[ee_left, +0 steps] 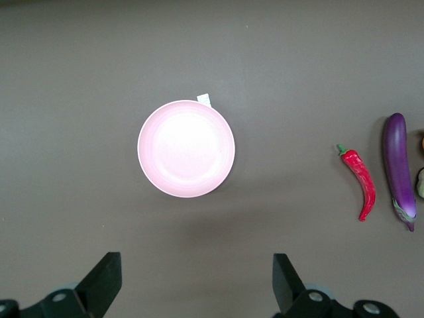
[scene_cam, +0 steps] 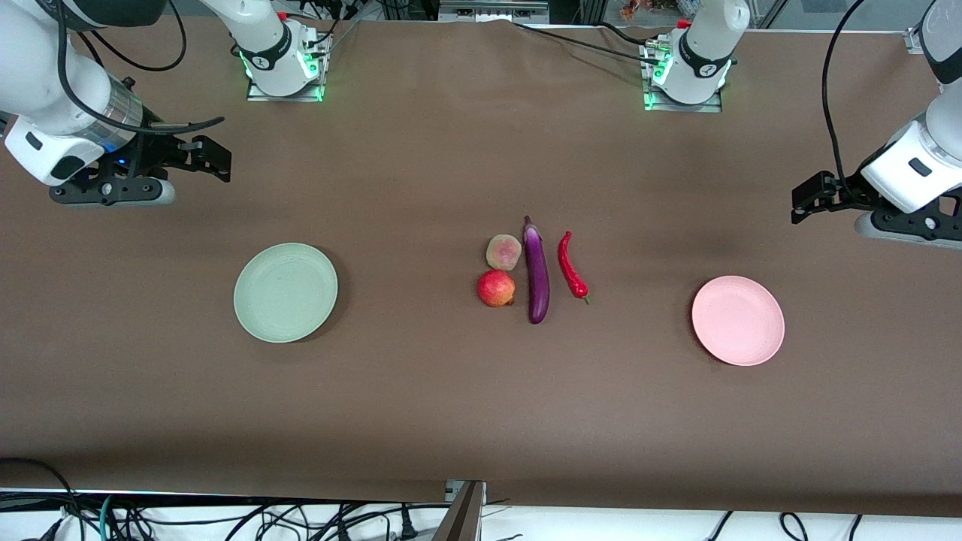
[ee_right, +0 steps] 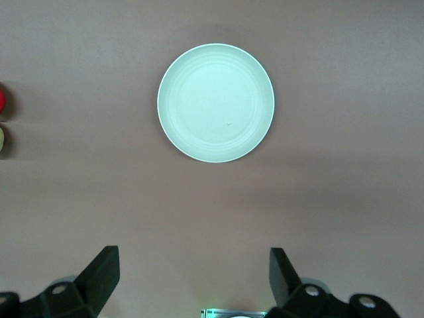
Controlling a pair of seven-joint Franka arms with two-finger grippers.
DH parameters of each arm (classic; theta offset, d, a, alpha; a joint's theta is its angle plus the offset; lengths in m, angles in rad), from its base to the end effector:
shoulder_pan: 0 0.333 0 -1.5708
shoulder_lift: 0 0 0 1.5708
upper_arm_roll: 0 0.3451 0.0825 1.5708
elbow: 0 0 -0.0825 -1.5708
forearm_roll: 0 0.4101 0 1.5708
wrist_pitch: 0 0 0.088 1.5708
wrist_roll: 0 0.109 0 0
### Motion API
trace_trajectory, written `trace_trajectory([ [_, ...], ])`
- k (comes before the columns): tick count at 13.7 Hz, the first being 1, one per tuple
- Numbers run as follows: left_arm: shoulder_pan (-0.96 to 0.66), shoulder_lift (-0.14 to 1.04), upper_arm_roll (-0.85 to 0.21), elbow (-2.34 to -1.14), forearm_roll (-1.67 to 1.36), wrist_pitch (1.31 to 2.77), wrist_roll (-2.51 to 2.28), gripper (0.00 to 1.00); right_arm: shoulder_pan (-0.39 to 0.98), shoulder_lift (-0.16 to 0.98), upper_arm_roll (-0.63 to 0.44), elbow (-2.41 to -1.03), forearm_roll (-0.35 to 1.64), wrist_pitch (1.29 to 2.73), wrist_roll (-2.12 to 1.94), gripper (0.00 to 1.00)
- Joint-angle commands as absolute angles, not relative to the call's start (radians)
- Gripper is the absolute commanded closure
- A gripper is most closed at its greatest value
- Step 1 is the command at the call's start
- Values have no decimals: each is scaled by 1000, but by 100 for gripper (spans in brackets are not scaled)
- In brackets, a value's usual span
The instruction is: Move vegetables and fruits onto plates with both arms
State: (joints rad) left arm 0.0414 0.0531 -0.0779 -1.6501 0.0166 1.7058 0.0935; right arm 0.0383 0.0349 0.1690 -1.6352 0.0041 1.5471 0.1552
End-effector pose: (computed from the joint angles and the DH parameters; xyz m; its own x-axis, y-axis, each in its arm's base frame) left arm 0.6060 -0.0194 0.5922 0.9913 -0.1317 0.0016 -0.1317 -0.9912 -0.0125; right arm 0.5723 0.1192 0.5978 0.9912 0.0512 -0.1223 0.0527 -0.9986 0.0091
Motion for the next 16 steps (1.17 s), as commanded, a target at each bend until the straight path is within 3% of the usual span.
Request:
trace_trajectory([
  [1, 43, 72, -80, -1654, 38, 1689, 103, 0, 20, 34, 186, -1635, 17, 1540, 150, 0],
  [3, 37, 117, -83, -1632, 26, 1585, 109, 0, 20, 34, 184, -1635, 17, 1542, 150, 0],
  [10, 34, 140, -81, -1572, 37, 1586, 101, 0, 34, 47, 190, -1652, 41, 1565, 167, 0],
  [13, 32, 140, -83, -1572, 37, 1586, 101, 0, 138, 167, 190, -1643, 69, 1691, 320, 0],
  [16, 32, 140, -83, -1571, 37, 1586, 101, 0, 288, 343, 189, -1631, 63, 1927, 562, 0],
])
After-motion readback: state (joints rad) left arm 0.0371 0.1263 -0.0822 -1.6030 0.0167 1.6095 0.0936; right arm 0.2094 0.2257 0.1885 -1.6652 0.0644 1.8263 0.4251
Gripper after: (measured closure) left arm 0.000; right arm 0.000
